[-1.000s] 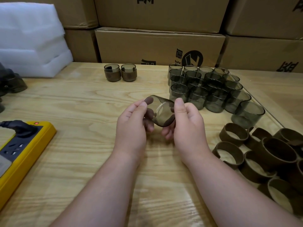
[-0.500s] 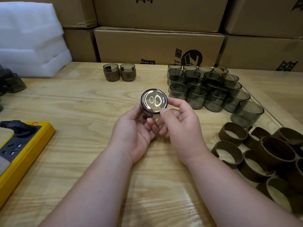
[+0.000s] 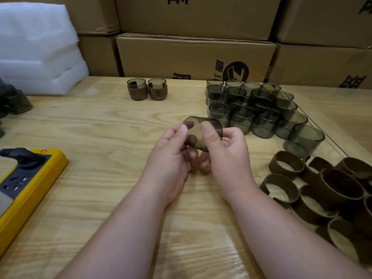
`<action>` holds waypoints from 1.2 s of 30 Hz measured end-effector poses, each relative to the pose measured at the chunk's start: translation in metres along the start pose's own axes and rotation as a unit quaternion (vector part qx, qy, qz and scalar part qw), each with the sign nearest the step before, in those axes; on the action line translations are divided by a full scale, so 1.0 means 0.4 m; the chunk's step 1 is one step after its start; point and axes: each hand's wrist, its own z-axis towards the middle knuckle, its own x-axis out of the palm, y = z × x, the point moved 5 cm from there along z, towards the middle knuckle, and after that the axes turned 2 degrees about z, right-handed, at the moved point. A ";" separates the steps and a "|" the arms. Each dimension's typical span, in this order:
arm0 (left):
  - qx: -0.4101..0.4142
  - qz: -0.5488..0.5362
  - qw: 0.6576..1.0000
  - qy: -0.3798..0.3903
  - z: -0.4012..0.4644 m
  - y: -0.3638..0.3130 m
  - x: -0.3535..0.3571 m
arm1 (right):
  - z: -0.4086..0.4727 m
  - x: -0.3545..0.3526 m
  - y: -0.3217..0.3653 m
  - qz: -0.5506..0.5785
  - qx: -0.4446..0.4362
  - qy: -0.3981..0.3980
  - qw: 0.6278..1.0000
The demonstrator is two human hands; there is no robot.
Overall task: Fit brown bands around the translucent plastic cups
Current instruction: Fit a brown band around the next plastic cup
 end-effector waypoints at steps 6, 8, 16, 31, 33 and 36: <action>0.012 0.004 1.000 0.024 -0.002 0.000 0.006 | 0.008 -0.013 -0.006 -0.018 0.015 -0.029 0.999; 0.015 0.008 1.000 0.020 -0.001 0.002 0.003 | 0.007 -0.016 -0.008 -0.026 0.013 -0.031 0.999; 0.020 0.024 0.999 0.006 -0.004 -0.002 0.003 | 0.003 -0.009 0.004 0.012 -0.003 -0.008 1.000; -0.063 -0.107 0.988 -0.086 0.007 -0.005 -0.018 | -0.002 0.018 0.000 0.020 -0.001 0.101 0.995; -0.055 -0.084 0.993 -0.064 0.005 -0.006 -0.012 | 0.001 0.012 -0.004 0.041 0.013 0.083 0.996; -0.029 -0.037 0.998 -0.052 0.000 -0.007 -0.008 | 0.005 0.002 -0.004 0.024 -0.005 0.049 0.998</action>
